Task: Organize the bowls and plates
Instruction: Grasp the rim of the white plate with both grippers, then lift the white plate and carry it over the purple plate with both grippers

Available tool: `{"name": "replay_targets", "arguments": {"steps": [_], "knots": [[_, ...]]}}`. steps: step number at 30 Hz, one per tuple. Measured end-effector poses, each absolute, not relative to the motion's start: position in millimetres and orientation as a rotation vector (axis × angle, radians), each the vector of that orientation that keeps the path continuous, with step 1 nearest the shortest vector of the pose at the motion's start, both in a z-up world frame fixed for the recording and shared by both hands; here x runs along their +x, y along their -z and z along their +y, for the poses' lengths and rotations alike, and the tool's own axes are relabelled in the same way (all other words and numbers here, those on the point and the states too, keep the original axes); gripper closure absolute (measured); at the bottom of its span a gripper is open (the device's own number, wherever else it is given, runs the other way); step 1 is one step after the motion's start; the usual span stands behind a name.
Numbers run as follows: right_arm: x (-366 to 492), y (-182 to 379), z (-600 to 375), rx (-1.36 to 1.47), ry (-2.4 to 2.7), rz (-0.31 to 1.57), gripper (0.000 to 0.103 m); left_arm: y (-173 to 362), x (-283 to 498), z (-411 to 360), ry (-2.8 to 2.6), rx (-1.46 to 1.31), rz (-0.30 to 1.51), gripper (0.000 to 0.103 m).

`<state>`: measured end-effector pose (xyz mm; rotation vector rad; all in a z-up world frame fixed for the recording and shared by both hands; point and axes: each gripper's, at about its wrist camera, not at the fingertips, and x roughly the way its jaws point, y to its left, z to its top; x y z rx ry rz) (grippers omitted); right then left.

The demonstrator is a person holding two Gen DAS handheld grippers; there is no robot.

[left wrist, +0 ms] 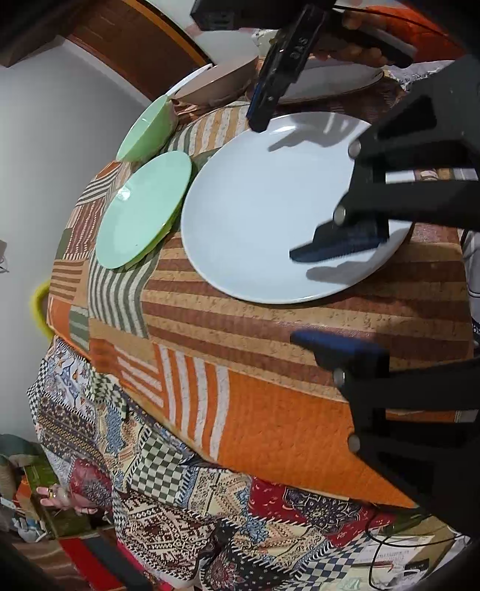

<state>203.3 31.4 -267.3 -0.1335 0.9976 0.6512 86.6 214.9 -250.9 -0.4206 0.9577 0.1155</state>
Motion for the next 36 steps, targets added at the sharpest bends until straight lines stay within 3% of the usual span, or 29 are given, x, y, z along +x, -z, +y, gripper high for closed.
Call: {"name": "replay_targets", "arguments": {"steps": [6,24,36], "knots": [[206.1,273.4,31.5,-0.133,-0.645,1.030,0.081,258.6,86.6,210.9,-0.094,-0.425,0.979,0.079],[200.7,271.8,33.8,-0.140,-0.656,1.021,0.081,261.7,89.8,208.8,-0.072,-0.493,0.988,0.079],[189.1,245.2,27.9,-0.134,-0.671,0.930,0.081,231.7,81.1,199.6,-0.087,-0.442,0.933,0.079]]}}
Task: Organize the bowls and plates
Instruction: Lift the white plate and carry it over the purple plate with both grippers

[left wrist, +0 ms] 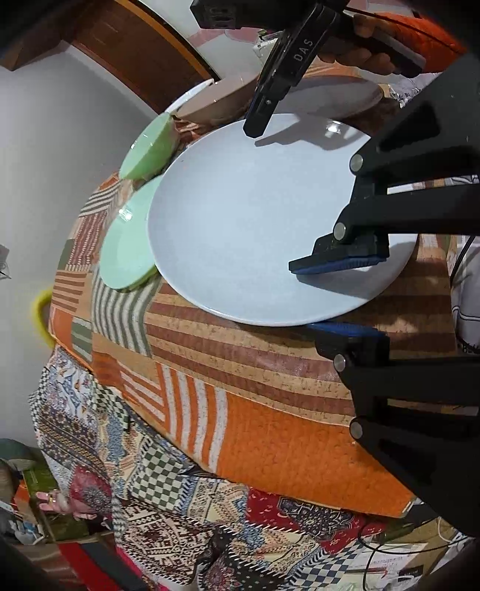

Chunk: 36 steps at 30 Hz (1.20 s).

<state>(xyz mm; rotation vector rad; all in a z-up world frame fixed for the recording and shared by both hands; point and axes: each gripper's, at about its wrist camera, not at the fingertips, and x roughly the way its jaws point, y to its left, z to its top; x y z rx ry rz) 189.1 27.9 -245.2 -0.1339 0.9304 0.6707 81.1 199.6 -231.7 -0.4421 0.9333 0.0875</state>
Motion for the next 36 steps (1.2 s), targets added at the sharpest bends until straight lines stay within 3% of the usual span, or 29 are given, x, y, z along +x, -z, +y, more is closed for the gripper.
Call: {"name": "replay_targets", "arguments": {"steps": [19,36], "knots": [[169.2,211.2,-25.7,-0.065,-0.610,0.846,0.081,174.7,83.9,150.0,-0.010,-0.376,0.838,0.079],[154.2,211.8,-90.0,0.007,-0.514,0.846,0.081,166.9,99.5,83.5,0.086,-0.289,0.883,0.079]]}}
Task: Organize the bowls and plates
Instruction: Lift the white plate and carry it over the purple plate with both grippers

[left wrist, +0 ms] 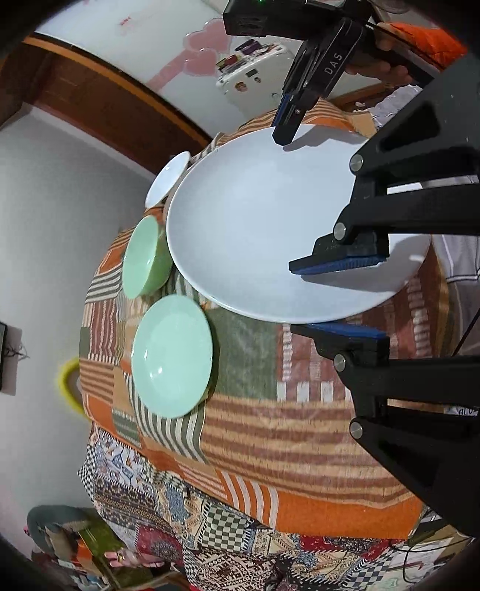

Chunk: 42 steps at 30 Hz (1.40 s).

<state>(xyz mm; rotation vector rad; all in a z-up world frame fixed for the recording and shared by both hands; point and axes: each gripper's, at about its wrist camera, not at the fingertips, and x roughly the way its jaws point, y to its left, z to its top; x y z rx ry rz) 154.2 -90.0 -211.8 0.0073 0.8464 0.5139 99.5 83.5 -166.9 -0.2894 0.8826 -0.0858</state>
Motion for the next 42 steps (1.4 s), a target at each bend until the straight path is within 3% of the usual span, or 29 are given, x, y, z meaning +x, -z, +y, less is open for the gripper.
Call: {"name": "replay_targets", "arguments": {"steps": [28,42], "knots": [[143.2,251.7,-160.7,0.095,-0.378,0.944,0.081,221.8,134.4,6.8,0.174,-0.191,1.076,0.079],[152.3,258.4,-155.7,0.082,-0.362,0.962,0.080,234.5,154.8,9.5,0.159,-0.223,1.112,0.079]]}}
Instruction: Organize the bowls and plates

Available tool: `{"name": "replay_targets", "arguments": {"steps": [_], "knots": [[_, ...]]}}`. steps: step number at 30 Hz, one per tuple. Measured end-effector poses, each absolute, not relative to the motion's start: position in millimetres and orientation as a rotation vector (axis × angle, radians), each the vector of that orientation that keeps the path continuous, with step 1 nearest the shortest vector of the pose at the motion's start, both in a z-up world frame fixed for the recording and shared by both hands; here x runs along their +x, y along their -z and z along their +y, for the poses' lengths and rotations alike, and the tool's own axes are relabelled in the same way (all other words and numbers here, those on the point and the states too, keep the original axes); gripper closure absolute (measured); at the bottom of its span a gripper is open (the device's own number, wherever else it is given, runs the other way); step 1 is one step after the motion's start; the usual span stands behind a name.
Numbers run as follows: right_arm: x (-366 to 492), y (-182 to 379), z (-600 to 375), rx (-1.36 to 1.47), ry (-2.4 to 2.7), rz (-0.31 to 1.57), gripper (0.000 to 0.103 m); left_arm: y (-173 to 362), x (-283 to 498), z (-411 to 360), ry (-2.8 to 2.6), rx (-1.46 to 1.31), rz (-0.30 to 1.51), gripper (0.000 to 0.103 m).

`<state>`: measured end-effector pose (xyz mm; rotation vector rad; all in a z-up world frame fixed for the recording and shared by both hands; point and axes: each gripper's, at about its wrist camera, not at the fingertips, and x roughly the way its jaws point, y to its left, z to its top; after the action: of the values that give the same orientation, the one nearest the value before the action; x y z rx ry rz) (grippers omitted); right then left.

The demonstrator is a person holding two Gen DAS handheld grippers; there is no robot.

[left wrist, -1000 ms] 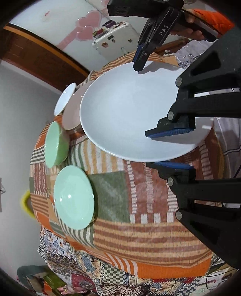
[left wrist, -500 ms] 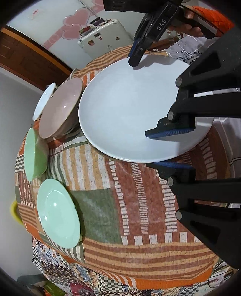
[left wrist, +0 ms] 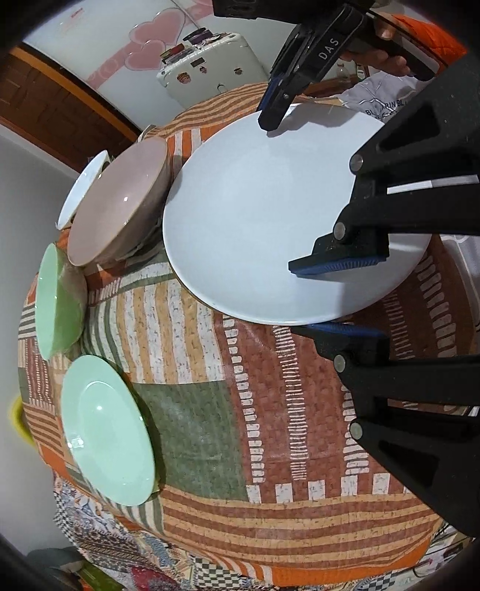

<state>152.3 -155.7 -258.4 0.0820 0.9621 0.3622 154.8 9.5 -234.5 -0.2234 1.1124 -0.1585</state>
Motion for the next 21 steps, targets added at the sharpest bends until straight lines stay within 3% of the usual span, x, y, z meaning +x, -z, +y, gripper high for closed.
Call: {"name": "replay_targets", "arguments": {"steps": [21], "knots": [[159.9,257.8,-148.2,-0.003,-0.324,0.937,0.077,241.8,166.1,9.0,0.163,-0.236,1.121,0.077]]}}
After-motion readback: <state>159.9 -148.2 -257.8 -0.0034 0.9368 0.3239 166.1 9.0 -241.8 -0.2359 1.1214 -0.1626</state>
